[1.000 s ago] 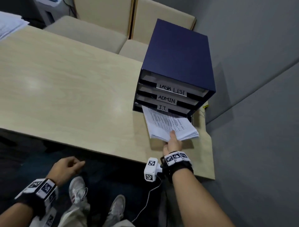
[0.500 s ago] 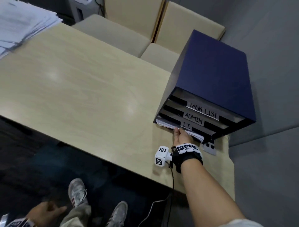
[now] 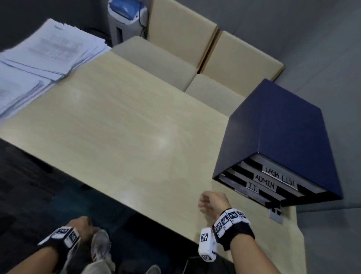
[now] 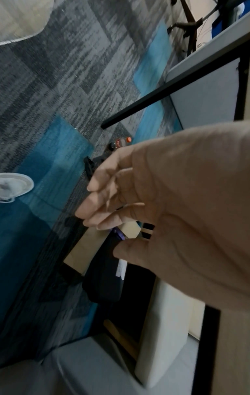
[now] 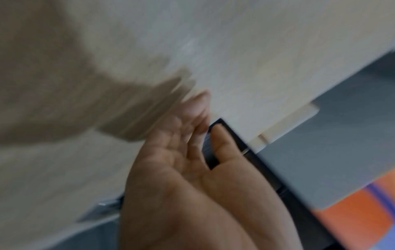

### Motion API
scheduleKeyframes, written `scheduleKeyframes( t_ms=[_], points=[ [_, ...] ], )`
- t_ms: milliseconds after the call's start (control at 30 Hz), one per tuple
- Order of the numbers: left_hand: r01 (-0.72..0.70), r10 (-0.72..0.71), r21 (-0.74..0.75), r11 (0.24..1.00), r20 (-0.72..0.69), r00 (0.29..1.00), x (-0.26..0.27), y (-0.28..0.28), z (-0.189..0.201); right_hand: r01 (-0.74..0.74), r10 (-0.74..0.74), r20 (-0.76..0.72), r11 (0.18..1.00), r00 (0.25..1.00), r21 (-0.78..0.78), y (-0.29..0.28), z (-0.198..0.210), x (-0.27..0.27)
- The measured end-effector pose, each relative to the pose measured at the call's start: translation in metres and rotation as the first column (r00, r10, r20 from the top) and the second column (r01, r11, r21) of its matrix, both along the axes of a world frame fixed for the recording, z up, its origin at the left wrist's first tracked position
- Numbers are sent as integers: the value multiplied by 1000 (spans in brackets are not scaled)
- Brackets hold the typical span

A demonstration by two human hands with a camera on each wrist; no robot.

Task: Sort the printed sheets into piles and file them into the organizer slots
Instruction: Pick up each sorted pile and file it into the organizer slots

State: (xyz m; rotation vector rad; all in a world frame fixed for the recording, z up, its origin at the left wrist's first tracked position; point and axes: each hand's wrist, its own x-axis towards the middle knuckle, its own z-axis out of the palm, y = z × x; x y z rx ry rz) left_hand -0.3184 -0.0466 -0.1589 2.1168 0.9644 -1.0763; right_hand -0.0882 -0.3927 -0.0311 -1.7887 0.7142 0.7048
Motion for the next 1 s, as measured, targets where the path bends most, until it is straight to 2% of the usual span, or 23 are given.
scheduleKeyframes(
  t_ms=[100,167,300,367,433,567,667,833,1000],
  points=[
    [25,-25,10,1000,74,997,18,55,16,-240,241,-23,970,970,43,60,15,3],
    [49,-49,3,999,92,995,33,90,52,-337,335,46,941,941,37,105,28,13],
    [46,-22,-183,982,134,991,58,155,114,-511,510,193,858,838,-53,188,51,32],
    [-10,55,-238,971,183,982,70,187,134,-569,560,216,822,800,-26,224,55,38],
    [-93,151,-206,974,286,946,87,214,149,-609,595,235,793,769,-13,256,57,45],
    [-244,272,-124,962,553,788,122,261,159,-667,646,262,745,717,-9,312,48,61],
    [-349,331,-102,932,634,699,139,289,159,-694,663,294,720,688,-1,352,36,72],
    [-509,343,68,858,664,665,138,349,159,-748,720,294,664,629,-25,428,15,71],
    [-574,314,193,796,679,664,120,427,157,-829,805,272,557,527,-46,510,14,45]
  ],
)
